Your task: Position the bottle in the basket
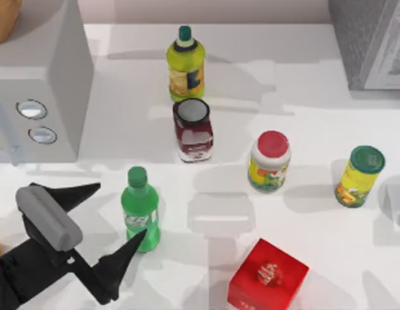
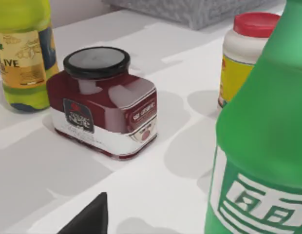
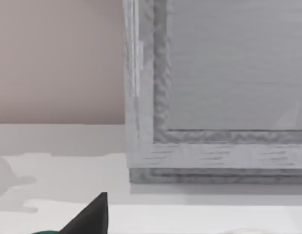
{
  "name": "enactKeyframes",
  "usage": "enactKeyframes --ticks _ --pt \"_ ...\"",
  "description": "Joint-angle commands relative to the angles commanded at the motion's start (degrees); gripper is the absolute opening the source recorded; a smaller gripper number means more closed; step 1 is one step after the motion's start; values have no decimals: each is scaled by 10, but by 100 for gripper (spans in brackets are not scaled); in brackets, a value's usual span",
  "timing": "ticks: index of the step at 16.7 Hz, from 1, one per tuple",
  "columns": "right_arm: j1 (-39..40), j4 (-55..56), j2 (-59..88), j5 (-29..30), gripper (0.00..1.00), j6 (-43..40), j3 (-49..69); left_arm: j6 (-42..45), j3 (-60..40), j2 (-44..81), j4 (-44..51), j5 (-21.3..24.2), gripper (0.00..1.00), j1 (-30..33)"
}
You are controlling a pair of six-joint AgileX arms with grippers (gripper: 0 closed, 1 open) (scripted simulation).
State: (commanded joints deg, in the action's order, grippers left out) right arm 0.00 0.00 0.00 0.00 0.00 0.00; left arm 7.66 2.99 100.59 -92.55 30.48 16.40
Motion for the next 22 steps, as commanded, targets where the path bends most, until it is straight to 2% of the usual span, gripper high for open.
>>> enactKeyframes --ticks 14,20,22 --pt "0 0 0 0 100 0 0 -25 -93 105 3 -95 100 94" --pt "0 0 0 0 100 0 0 -27 -99 111 2 -104 100 103" --pt "0 0 0 0 100 0 0 -27 -99 111 2 -104 85 103"
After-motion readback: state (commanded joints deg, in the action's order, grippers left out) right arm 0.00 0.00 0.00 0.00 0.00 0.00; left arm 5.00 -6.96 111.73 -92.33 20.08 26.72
